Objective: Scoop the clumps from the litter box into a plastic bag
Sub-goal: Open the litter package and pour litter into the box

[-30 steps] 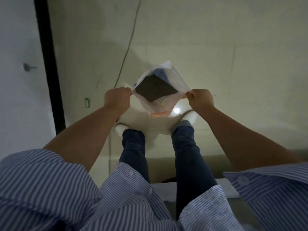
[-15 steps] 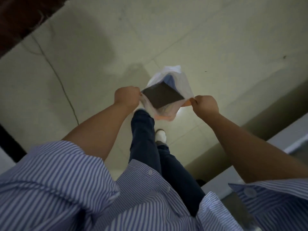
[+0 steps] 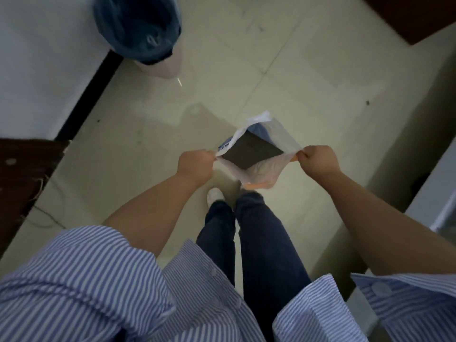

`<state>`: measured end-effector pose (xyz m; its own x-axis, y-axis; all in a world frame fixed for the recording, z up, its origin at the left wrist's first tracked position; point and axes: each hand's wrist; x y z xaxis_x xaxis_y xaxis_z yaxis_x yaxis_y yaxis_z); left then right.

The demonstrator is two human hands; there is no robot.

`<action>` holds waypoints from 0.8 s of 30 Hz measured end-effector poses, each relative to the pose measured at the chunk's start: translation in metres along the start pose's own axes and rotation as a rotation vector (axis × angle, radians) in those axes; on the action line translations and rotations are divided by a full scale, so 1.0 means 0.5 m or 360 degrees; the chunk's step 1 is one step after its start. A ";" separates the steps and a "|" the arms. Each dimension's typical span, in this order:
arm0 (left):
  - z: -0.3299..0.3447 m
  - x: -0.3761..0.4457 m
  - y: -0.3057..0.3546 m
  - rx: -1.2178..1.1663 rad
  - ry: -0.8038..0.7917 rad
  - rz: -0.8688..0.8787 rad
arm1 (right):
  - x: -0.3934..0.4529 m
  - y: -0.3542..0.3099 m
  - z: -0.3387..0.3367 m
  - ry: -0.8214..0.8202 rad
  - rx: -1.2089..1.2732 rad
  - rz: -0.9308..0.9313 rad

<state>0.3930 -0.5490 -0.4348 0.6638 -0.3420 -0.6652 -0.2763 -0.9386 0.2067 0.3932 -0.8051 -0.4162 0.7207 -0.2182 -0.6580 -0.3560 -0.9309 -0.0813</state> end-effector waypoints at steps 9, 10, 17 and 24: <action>-0.226 0.272 -0.067 0.0068 -0.0066 -0.0032 | 0.270 -0.068 -0.165 -0.0083 0.0237 0.0000; -0.252 0.301 -0.070 0.0074 -0.0086 -0.0022 | 0.300 -0.073 -0.183 -0.0082 0.0228 0.0003; -0.407 0.480 -0.092 0.0147 -0.0272 0.0004 | 0.472 -0.123 -0.323 -0.0204 0.0019 0.0117; -0.546 0.619 -0.086 0.0221 -0.0353 0.0212 | 0.624 -0.148 -0.467 -0.0177 -0.0036 0.0269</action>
<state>0.8000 -0.6273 -0.4538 0.4513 -0.4289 -0.7825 -0.4538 -0.8654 0.2126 0.7832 -0.8729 -0.4408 0.5813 -0.3395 -0.7395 -0.4520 -0.8904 0.0535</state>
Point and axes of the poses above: each hand's wrist, its own x-axis towards the middle knuckle, its own z-axis out of the palm, y = z × x, and after that the axes turned 6 degrees about z, right-handed
